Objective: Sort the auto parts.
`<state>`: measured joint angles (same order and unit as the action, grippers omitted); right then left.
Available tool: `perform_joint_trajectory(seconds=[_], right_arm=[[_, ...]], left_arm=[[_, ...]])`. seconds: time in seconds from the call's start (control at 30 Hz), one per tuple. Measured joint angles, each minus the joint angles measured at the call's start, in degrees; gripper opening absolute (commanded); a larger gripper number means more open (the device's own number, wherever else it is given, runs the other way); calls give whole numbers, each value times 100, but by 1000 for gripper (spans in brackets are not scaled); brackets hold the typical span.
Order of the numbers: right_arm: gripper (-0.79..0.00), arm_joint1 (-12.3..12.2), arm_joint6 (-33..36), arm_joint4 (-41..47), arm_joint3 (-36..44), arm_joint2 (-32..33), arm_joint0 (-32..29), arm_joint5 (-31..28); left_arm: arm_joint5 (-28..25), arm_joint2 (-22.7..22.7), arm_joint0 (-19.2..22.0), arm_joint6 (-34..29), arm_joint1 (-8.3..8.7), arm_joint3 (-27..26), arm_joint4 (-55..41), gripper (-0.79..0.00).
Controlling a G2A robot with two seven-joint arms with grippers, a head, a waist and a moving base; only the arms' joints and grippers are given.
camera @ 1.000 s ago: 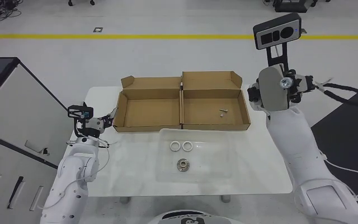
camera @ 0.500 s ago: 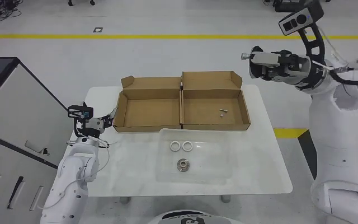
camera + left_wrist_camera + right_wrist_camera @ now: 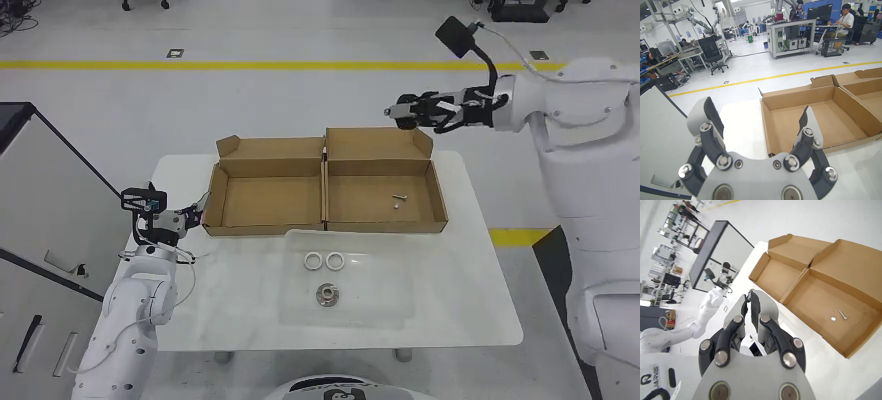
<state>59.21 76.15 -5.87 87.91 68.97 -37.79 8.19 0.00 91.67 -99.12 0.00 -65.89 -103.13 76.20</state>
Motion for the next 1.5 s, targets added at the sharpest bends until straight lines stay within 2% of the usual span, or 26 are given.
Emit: perform_joint_trajectory(seconds=[0.27,0.7,1.17,1.5], right_arm=[[-785,195,-170,-755,-904,-1206,440,-101],[-785,468,-424,-1675,-1911,-2362,606,-89],[-785,796,-685,-1435,-2973,-2836,728,-252],[-785,801,-699,-1388,-2983,-2821,736,-290]], left_arm=[[0,0,0,0,0,0,0,0],[0,0,0,0,0,0,0,0],[0,0,0,0,0,0,0,0],[0,0,0,0,0,0,0,0]])
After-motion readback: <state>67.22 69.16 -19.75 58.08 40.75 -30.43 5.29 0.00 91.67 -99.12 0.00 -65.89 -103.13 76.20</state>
